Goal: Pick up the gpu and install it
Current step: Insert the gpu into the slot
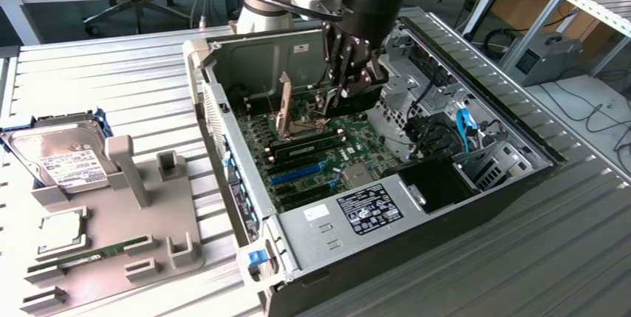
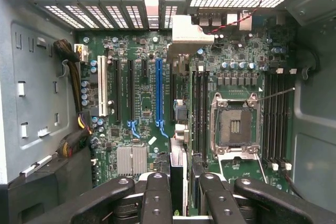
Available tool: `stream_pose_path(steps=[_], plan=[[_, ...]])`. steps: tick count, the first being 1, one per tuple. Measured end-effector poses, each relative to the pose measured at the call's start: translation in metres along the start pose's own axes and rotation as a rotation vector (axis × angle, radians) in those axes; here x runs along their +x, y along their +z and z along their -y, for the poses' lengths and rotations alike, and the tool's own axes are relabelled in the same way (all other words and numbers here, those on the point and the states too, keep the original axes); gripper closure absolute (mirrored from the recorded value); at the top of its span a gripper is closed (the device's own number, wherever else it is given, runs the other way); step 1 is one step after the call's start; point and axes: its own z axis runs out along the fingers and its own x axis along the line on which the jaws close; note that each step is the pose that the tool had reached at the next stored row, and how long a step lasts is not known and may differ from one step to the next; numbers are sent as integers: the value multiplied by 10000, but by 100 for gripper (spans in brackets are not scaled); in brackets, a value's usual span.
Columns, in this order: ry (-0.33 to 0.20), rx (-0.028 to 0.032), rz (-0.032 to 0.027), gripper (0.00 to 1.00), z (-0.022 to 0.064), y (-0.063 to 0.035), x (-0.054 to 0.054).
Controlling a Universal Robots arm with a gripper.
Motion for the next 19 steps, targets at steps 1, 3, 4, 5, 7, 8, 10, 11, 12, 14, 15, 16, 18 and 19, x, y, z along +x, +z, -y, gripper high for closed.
stream_pose_path(steps=[1,3,4,5,7,8,10,11,12,14,15,16,18,19], plan=[[0,0,0,74,0,1,0],[0,0,0,74,-1,32,1],[1,0,0,74,-1,33,1],[1,0,0,74,-1,34,1],[0,0,-1,74,-1,36,1],[0,0,0,74,-2,38,1],[0,0,0,74,-4,42,1],[0,0,0,74,-4,43,1],[0,0,0,74,-4,45,1],[0,0,0,74,-6,56,2],[0,0,0,74,-7,66,2],[1,0,0,74,-7,68,2],[0,0,0,74,-8,71,2],[0,0,0,74,-8,73,2]])
